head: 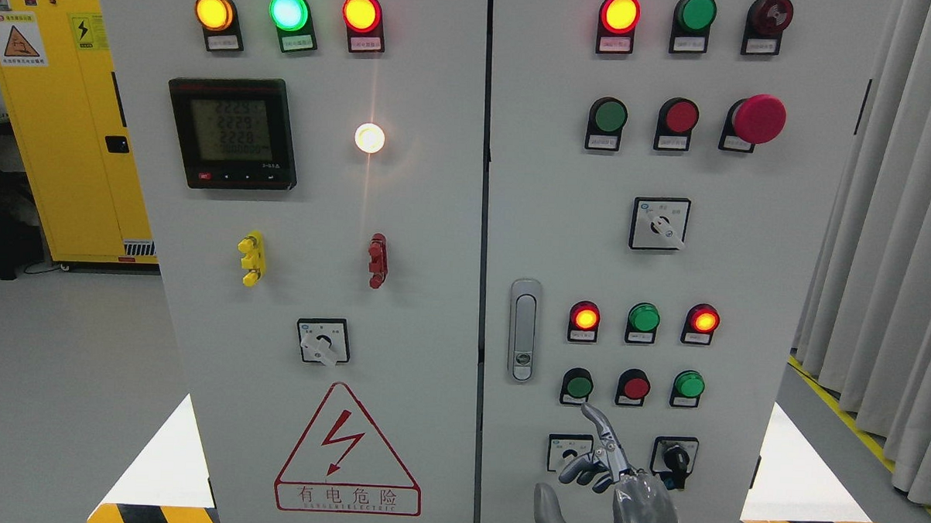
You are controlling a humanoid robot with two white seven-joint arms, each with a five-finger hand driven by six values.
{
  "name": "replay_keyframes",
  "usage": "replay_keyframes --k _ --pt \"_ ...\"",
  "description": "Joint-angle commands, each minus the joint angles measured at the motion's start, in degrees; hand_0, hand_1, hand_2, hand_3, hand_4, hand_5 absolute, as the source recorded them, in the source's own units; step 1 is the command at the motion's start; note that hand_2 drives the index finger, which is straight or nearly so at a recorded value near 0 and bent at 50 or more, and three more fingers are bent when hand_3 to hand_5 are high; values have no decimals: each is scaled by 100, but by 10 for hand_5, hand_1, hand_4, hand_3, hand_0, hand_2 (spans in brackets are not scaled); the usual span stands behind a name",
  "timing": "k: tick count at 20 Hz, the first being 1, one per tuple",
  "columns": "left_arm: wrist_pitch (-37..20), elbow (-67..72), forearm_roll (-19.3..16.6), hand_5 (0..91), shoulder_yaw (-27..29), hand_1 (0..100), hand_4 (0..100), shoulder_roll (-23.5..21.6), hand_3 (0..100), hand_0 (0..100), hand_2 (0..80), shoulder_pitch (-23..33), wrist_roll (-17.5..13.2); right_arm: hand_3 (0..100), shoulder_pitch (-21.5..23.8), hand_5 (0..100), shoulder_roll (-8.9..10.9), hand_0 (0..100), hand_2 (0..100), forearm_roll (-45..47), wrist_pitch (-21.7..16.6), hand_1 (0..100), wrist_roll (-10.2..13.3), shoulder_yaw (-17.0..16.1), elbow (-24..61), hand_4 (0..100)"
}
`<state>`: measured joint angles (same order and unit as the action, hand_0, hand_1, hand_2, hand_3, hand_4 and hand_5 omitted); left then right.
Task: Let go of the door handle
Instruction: 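Raise the right hand up toward the silver door handle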
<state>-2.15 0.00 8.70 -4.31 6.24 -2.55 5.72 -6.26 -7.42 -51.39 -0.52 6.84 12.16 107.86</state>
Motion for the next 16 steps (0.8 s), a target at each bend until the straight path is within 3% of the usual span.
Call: replay_keyframes --k 1,8,10,16 --pt "-5 -70 0 0 0 556 0 0 0 120 0 0 -1 970 -394 1000 -22 532 0 -1266 211 341 151 674 -151 989" --pt "-5 -70 0 0 0 556 0 0 0 120 0 0 -1 977 -438 1000 -22 558 0 -2295 193 336 292 674 -423 993" --pt "-5 -70 0 0 0 556 0 0 0 120 0 0 -1 979 -481 1000 -22 564 0 -2550 193 335 423 674 -476 993" --pt "-5 -70 0 0 0 556 0 0 0 120 0 0 -1 991 -701 1000 -13 582 0 -2989 237 334 467 604 -783 996"
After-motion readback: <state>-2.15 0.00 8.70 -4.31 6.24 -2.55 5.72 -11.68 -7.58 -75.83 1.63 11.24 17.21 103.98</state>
